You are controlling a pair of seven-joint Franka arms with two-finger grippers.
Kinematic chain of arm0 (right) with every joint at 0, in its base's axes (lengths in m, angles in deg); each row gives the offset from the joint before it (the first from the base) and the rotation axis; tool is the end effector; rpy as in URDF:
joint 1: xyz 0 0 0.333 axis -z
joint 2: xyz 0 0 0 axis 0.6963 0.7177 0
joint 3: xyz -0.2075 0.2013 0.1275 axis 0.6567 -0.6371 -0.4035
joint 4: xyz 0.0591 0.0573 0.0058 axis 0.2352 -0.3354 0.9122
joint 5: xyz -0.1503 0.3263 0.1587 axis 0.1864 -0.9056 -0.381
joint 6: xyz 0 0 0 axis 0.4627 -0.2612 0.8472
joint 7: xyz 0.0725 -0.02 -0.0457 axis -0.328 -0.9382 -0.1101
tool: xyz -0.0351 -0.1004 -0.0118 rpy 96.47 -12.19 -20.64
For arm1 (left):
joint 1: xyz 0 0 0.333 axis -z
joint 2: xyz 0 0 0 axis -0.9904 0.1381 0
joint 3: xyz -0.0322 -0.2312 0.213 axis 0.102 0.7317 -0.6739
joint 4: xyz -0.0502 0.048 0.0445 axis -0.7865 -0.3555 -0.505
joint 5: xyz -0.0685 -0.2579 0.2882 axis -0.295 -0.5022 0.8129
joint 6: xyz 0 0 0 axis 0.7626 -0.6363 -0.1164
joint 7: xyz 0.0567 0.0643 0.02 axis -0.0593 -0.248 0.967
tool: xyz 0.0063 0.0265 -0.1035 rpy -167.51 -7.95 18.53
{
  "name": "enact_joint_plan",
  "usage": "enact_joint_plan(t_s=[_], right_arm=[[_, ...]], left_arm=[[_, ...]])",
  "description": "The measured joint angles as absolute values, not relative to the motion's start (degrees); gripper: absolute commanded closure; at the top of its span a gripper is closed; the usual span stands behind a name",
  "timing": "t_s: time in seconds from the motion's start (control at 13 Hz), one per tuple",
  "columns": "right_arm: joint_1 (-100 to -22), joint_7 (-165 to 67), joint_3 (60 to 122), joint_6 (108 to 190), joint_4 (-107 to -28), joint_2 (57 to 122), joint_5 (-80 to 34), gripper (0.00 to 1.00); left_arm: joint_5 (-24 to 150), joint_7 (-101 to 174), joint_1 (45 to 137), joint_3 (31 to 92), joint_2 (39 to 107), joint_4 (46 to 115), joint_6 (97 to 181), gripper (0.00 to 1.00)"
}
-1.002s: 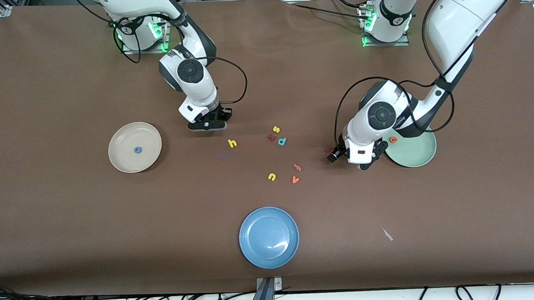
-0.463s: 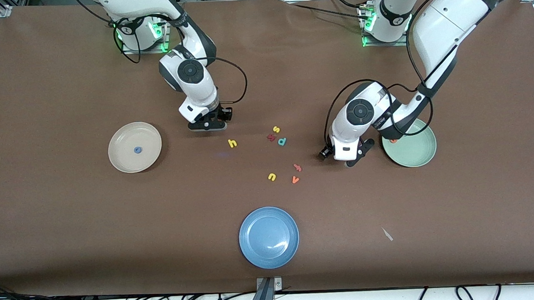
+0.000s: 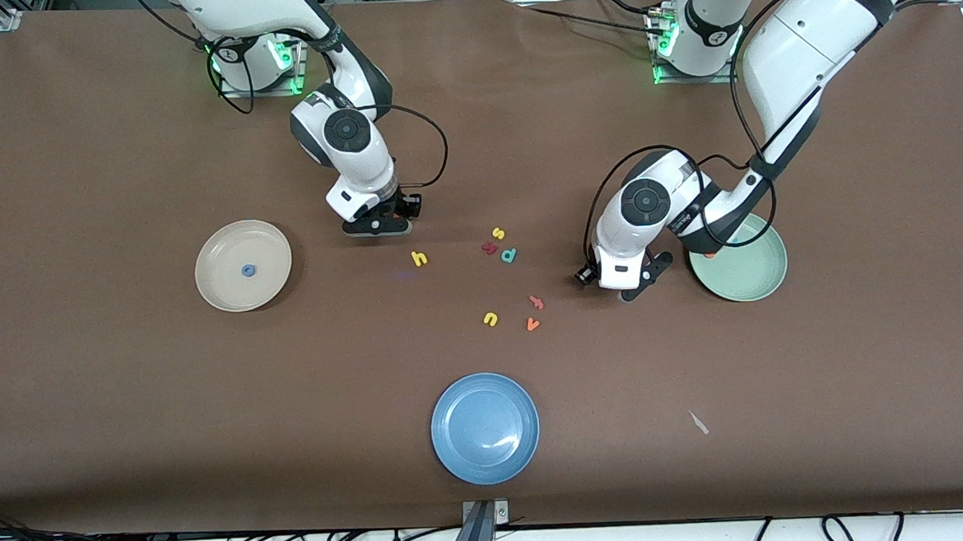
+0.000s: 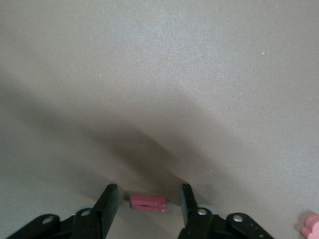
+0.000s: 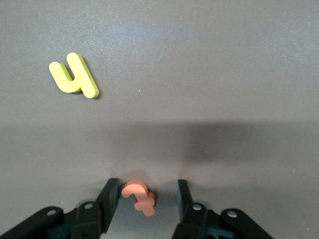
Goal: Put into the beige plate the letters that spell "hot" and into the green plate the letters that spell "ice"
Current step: 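Grasp pink bar with the left gripper while the right gripper lifts orange s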
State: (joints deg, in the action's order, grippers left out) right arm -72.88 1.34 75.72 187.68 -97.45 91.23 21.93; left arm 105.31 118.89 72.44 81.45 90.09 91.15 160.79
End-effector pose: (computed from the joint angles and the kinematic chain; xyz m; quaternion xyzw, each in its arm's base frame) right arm 0.4174 0.3428 0.1723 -1.0000 0.0049 0.0012 0.0077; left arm 0.5453 -0.2835 0.1692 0.9364 0.3493 -0.0305 0.0125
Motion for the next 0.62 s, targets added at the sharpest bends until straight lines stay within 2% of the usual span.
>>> enact_joint_plan(t_s=[0.62], right_arm=[[-72.9,1.4,75.8,187.6,-97.5,90.9,22.0,0.85]], left_arm=[[105.4,119.7,72.7,81.4,90.1,91.2,160.8,0.44]])
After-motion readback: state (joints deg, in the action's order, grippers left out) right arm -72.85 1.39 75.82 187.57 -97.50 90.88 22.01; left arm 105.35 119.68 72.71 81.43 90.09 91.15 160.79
